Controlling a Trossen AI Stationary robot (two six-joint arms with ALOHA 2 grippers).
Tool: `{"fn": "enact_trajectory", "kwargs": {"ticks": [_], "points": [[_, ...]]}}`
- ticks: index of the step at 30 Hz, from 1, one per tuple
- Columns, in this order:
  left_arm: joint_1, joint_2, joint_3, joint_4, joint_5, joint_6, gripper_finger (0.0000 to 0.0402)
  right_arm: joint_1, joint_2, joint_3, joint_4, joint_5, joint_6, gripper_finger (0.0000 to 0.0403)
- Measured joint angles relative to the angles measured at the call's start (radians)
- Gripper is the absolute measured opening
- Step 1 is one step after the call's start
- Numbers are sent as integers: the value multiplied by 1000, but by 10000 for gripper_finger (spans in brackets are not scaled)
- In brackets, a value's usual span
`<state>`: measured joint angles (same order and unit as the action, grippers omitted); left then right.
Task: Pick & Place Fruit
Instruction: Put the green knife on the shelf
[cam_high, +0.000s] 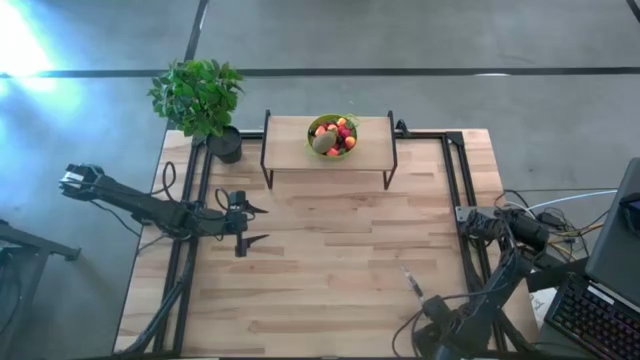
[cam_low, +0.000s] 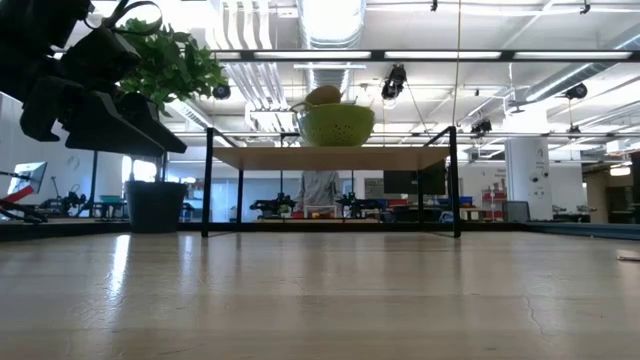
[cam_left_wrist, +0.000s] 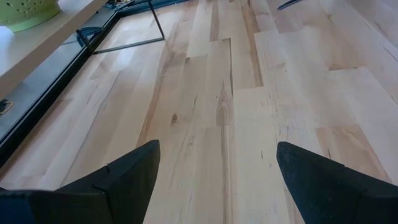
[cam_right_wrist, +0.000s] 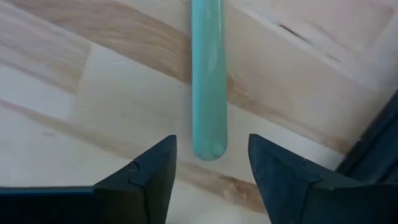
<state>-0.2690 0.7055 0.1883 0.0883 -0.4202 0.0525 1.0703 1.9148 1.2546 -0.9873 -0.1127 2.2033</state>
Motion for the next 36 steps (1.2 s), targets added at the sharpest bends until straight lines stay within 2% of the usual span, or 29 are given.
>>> {"fn": "enact_trajectory", "kwargs": {"ticks": [4, 8, 23, 36], "points": [[0, 0, 0, 0, 0, 0, 328, 17, -7, -63, 100, 9, 21, 199], [0, 0, 0, 0, 0, 0, 328, 18, -15, -121, 187, 12, 21, 184], [0, 0, 0, -3, 0, 0, 328, 18, -32, -158, 221, 40, -8, 72], [0, 0, 0, -4, 0, 0, 328, 19, -37, -145, 206, 63, -17, 68]]}}
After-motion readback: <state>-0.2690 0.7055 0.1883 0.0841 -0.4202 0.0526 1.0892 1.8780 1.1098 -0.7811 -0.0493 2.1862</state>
